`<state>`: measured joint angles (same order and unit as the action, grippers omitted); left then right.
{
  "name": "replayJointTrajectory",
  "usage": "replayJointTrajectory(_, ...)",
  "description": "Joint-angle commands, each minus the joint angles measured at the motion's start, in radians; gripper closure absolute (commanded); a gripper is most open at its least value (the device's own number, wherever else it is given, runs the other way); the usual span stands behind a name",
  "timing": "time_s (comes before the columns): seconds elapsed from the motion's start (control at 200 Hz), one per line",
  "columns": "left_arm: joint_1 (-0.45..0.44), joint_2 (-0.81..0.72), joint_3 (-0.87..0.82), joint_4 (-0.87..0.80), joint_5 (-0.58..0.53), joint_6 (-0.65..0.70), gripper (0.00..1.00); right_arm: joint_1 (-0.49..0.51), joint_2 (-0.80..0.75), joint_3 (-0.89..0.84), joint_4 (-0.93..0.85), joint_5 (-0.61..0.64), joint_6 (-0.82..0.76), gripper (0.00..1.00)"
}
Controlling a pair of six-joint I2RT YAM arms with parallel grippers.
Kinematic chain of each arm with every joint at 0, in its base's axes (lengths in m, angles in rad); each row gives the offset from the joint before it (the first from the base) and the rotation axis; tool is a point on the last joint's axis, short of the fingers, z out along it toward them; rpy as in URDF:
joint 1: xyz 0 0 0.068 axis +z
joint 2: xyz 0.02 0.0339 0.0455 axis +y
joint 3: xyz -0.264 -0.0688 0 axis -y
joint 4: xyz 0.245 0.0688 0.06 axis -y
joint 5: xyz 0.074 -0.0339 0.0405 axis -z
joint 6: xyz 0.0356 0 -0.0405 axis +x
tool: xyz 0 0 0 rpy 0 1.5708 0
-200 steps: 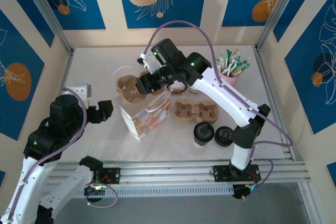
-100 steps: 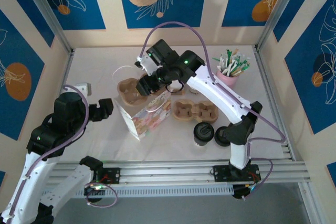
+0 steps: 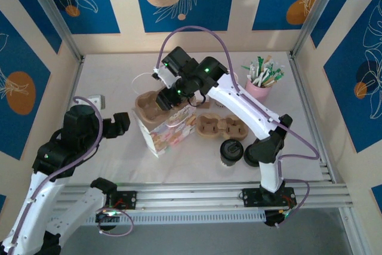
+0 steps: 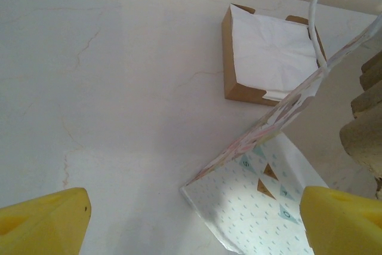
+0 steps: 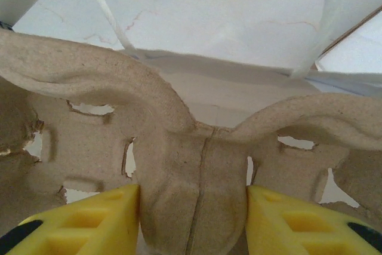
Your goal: Pack the takeout coffee
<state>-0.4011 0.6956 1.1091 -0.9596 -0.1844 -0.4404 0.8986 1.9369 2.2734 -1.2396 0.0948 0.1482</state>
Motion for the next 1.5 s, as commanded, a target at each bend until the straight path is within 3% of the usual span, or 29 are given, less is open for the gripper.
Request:
replayJointTrajectory(0.0, 0.007, 0.002, -0.011, 0.018, 0.021, -0.012, 0.10, 0.012, 0.034, 0.052, -0.065, 0.052, -0.022, 0.52)
replayJointTrajectory(0.46, 0.006, 0.015, -0.025, 0.036, 0.007, -0.014, 0.10, 0.038, 0.118, 0.129, -0.127, 0.132, -0.027, 0.52)
replayJointTrajectory(1.04, 0.006, 0.025, -0.046, 0.054, 0.011, -0.040, 0.12, 0.055, 0.095, 0.121, -0.056, 0.207, 0.062, 0.52)
replayJointTrajectory(1.496, 0.007, 0.020, -0.059, 0.068, 0.028, -0.050, 0.13, 0.075, 0.111, 0.104, -0.031, 0.339, 0.112, 0.53)
